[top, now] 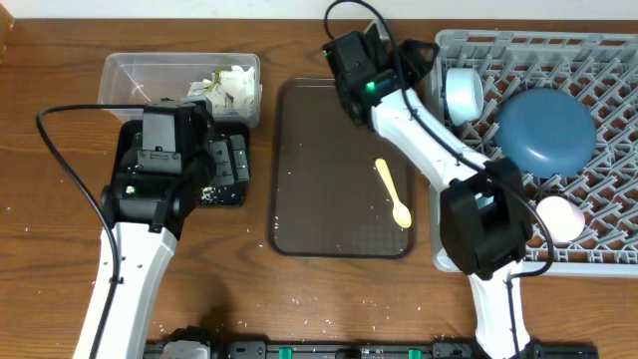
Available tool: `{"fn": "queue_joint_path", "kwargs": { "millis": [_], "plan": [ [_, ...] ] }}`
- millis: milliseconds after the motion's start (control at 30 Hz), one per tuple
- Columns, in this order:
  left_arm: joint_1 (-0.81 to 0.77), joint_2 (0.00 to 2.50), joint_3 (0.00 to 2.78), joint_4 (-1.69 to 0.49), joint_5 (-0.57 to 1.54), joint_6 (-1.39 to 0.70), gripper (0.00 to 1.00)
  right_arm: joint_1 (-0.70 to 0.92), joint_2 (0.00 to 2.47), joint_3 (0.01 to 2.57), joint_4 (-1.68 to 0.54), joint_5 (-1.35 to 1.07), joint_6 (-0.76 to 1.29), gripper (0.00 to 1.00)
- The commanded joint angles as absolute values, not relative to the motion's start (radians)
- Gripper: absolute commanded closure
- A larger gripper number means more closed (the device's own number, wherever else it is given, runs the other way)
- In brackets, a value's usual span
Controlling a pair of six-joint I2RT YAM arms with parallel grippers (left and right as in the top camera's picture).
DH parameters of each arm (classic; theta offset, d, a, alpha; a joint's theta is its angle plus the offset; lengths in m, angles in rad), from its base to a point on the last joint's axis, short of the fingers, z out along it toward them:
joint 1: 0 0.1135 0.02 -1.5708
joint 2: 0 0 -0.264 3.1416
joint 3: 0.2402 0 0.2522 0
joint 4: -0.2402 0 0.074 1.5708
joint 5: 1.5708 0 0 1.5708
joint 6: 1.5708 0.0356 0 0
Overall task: Sort waste into correct bins and load items into the dishwasher rack
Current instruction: 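Move the right gripper back to the yellow spoon on the brown tray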
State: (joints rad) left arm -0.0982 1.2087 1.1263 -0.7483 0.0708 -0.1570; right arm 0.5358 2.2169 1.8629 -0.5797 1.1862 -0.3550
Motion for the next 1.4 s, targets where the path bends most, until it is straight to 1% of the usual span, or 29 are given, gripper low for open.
{"fn": "queue_joint_path", "kwargs": {
  "millis": [0,67,133,200,333,367,400,433,467,500,533,567,633,733,767,800,967,1100,1167,1367],
  "plan": [
    [-0.094,1.21,1.15,-0.748,0.059,-0.155,0.04,0.548,2.143,1.895,-0.575,1.204,-0.352,0.33],
    [-0.094,1.21,1.15,-0.748,0.059,-0.155,0.04,0.551,2.094,1.898,-0.58,1.151,-0.336,0.32],
    [-0.094,1.21,1.15,-0.748,0.059,-0.155,0.04,0.555,2.036,1.898,-0.63,1.037,-0.278,0.32],
    [-0.094,1.21,1.15,-0.748,0.059,-0.155,0.04,0.557,1.98,1.898,-0.736,0.838,-0.196,0.32],
    [-0.094,1.21,1.15,-0.748,0.059,-0.155,0.04,0.536,1.919,1.898,-0.962,0.338,-0.038,0.32],
    [-0.094,1.21,1.15,-0.748,0.059,-0.155,0.04,0.529,1.917,1.898,-1.015,0.205,-0.016,0.44],
    [-0.094,1.21,1.15,-0.748,0.059,-0.155,0.04,0.524,1.917,1.897,-1.065,0.084,-0.005,0.59],
    [-0.094,1.21,1.15,-0.748,0.059,-0.155,0.04,0.521,1.919,1.889,-1.094,-0.01,0.003,0.71],
    [-0.094,1.21,1.15,-0.748,0.059,-0.155,0.04,0.519,1.925,1.868,-1.106,-0.107,0.007,0.76],
    [-0.094,1.21,1.15,-0.748,0.059,-0.155,0.04,0.519,1.925,1.847,-1.112,-0.173,0.007,0.75],
    [-0.094,1.21,1.15,-0.748,0.059,-0.155,0.04,0.523,1.93,1.818,-1.111,-0.223,0.007,0.71],
    [-0.094,1.21,1.15,-0.748,0.059,-0.155,0.04,0.529,1.932,1.793,-1.112,-0.234,0.007,0.6],
    [-0.094,1.21,1.15,-0.748,0.059,-0.155,0.04,0.545,1.937,1.732,-1.114,-0.181,0.014,0.42],
    [-0.094,1.21,1.15,-0.748,0.059,-0.155,0.04,0.564,1.944,1.653,-1.103,-0.049,0.091,0.29],
    [-0.094,1.21,1.15,-0.748,0.059,-0.155,0.04,0.568,1.947,1.631,-1.098,-0.027,0.101,0.28],
    [-0.094,1.21,1.15,-0.748,0.059,-0.155,0.04,0.569,1.95,1.613,-1.095,-0.018,0.101,0.29],
    [-0.094,1.21,1.15,-0.748,0.059,-0.155,0.04,0.565,1.963,1.536,-1.089,0.02,0.125,0.43],
    [-0.094,1.21,1.15,-0.748,0.059,-0.155,0.04,0.564,1.982,1.482,-1.072,0.104,0.171,0.47],
    [-0.094,1.21,1.15,-0.748,0.059,-0.155,0.04,0.563,1.991,1.457,-1.047,0.112,0.172,0.51],
    [-0.094,1.21,1.15,-0.748,0.059,-0.155,0.04,0.563,2.017,1.408,-0.992,0.137,0.191,0.55]
  ]
}}
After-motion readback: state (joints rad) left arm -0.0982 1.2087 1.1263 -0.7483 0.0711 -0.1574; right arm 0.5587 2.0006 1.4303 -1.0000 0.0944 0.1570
